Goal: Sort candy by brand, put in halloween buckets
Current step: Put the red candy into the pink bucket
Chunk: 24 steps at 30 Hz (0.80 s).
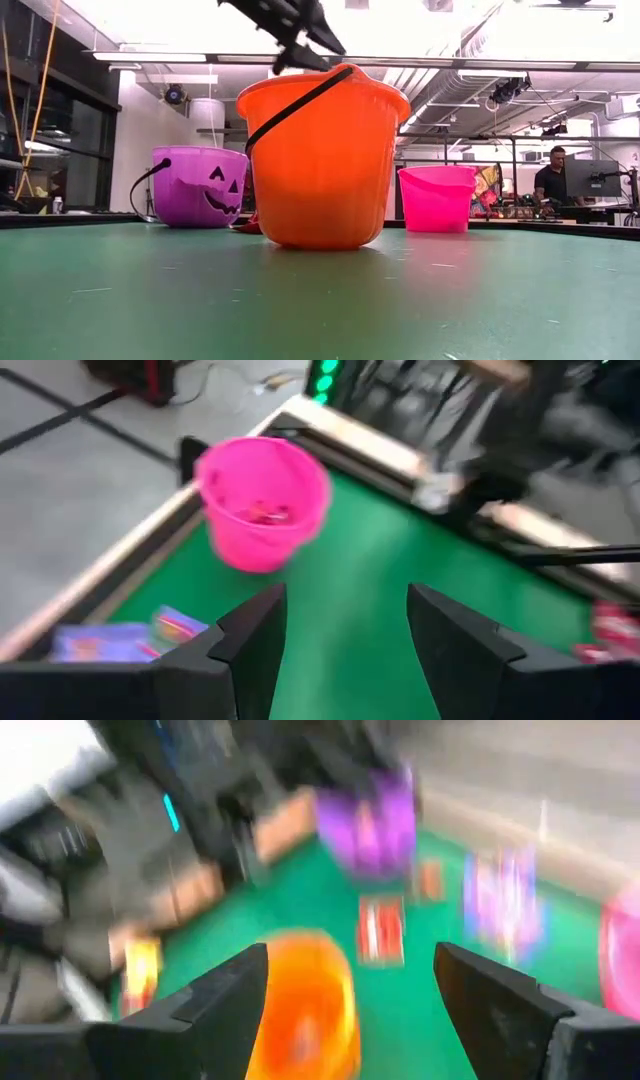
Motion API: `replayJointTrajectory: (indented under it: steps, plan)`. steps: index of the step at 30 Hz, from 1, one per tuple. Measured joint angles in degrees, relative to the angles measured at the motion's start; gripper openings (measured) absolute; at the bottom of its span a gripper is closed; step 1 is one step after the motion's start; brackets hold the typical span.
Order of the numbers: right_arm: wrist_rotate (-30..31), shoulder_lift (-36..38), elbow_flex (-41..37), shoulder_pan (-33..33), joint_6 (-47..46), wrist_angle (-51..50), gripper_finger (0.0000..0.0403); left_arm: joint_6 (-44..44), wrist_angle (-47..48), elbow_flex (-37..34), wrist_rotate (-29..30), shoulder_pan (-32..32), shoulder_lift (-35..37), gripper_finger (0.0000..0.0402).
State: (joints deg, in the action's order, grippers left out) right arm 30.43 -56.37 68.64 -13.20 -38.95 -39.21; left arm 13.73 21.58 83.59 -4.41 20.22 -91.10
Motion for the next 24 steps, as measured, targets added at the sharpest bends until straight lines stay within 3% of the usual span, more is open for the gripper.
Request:
replayJointTrajectory:
  steps: [4, 7, 10, 14, 17, 24]
  plan:
    - [-15.2, -4.0, -0.1, -2.7, -17.1, -19.8, 0.0279, 6.8, -9.1, -15.3, 0.7, -3.7, 11.8, 0.0195]
    - [-26.3, -9.2, -0.1, -7.8, -24.4, -29.6, 0.0279, 11.5, -13.8, -23.7, 3.9, -7.0, 19.3, 0.0195]
    - [-37.4, -15.5, -0.1, -13.0, -30.3, -33.8, 0.0279, 15.9, -16.7, -29.4, 8.5, -10.2, 25.0, 0.0195]
    - [-51.6, -25.4, -0.2, -18.3, -35.9, -31.3, 0.0279, 19.3, -19.7, -32.6, 13.9, -12.7, 29.9, 0.0195]
    - [-55.6, -33.0, -0.2, -21.7, -36.0, -26.4, 0.0279, 19.4, -22.3, -32.8, 14.4, -12.9, 31.8, 0.0195]
    - [-55.9, -44.0, -0.2, -24.9, -36.7, -24.0, 0.0279, 17.0, -27.4, -32.8, 14.4, -12.8, 34.1, 0.0195]
